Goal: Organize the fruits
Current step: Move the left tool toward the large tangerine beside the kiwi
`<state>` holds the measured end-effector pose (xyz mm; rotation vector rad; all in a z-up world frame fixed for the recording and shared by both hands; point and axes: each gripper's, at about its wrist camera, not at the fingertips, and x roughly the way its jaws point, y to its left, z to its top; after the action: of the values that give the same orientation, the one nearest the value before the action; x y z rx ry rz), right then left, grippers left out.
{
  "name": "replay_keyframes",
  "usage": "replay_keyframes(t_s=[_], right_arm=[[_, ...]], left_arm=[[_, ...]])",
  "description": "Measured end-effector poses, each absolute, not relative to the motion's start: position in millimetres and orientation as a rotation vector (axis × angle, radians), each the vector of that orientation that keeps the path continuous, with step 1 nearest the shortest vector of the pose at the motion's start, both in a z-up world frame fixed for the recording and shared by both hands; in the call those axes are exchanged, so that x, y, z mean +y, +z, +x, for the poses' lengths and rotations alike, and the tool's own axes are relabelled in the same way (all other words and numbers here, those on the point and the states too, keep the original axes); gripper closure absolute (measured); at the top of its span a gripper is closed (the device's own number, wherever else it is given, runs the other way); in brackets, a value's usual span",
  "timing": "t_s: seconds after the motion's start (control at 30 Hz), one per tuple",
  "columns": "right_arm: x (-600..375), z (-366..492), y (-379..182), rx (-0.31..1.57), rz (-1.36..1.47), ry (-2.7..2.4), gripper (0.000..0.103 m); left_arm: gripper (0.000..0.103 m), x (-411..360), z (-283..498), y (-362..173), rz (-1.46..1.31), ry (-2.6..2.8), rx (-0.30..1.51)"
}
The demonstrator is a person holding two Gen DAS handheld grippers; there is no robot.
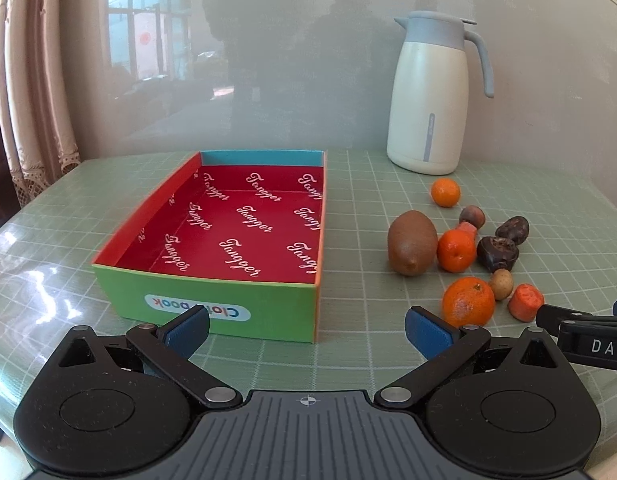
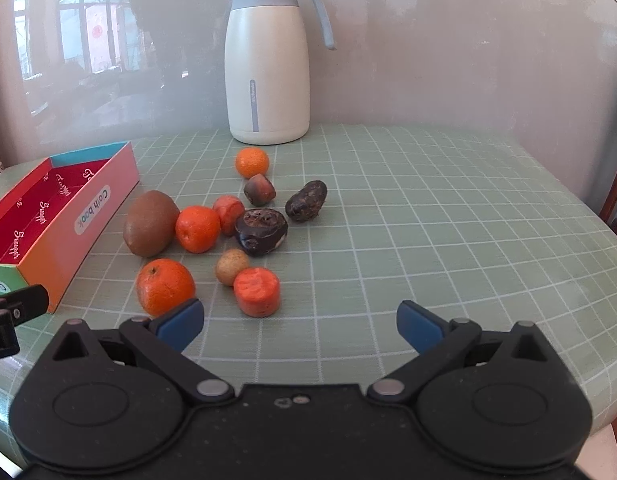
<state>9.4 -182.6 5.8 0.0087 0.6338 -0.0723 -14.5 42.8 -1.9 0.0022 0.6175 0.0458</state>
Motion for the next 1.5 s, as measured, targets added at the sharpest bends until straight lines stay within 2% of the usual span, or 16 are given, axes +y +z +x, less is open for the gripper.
replay_keyframes(t_s=[1.5], right_arm=[[-192, 8, 2, 0.646, 0.019, -0.083, 0.0]], left_arm=[[0.0, 35, -13, -4, 0.037, 0.029, 0.619]])
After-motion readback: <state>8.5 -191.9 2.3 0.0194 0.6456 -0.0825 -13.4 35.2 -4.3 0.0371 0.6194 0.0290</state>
